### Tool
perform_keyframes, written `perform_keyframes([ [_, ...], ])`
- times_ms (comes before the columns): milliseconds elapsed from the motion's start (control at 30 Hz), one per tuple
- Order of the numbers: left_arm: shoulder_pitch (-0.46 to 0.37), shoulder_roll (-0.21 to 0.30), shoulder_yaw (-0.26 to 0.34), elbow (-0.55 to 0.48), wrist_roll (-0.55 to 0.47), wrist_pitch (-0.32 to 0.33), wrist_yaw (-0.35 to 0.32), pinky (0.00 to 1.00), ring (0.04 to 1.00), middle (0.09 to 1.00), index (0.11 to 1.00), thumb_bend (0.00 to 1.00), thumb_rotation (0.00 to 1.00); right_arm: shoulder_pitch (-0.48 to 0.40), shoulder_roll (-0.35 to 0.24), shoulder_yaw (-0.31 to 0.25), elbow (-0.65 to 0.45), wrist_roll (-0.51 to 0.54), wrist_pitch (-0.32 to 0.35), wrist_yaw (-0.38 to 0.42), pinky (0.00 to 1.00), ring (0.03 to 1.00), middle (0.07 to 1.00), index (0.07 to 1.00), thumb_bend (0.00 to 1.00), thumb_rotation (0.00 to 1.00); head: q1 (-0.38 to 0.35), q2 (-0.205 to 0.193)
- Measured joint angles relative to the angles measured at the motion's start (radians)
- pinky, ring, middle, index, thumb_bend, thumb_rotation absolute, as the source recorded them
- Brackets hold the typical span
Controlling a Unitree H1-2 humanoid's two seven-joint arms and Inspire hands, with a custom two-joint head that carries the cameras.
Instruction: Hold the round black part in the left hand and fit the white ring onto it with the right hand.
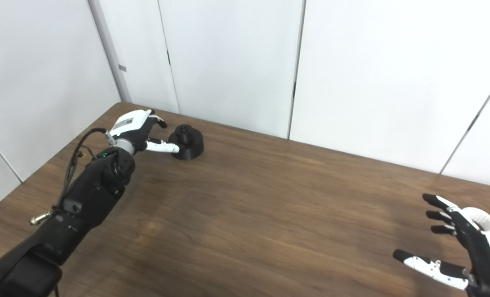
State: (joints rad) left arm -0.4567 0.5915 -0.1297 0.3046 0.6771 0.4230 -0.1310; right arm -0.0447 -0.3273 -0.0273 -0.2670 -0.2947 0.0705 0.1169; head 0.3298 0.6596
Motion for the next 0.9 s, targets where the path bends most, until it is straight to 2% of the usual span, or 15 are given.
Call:
perform_keyframes([
  [300, 0.0, -0.002, -0.011, 0.036, -0.002, -0.003, 0.005, 1.0, 1.0, 1.0, 0.777, 1.0, 0.57, 0.004, 0.0, 0.0, -0.006, 0.0, 0.009, 0.0, 0.68, 0.788, 0.859, 0.824, 0.7, 0.13, -0.005, 0.002],
  [533, -0.001, -0.007, -0.046, 0.058, 0.025, -0.013, 0.056, 1.0, 1.0, 1.0, 0.783, 1.0, 0.53, 0.004, 0.0, 0.0, -0.015, -0.001, 0.018, 0.002, 0.68, 0.785, 0.858, 0.823, 0.7, 0.15, -0.009, 0.003],
  [900, -0.007, -0.025, -0.052, 0.11, 0.035, -0.016, 0.131, 1.0, 1.0, 1.0, 0.796, 1.0, 0.55, 0.016, -0.001, -0.001, -0.03, 0.005, 0.017, 0.003, 0.67, 0.787, 0.859, 0.809, 0.69, 0.08, -0.014, 0.003],
])
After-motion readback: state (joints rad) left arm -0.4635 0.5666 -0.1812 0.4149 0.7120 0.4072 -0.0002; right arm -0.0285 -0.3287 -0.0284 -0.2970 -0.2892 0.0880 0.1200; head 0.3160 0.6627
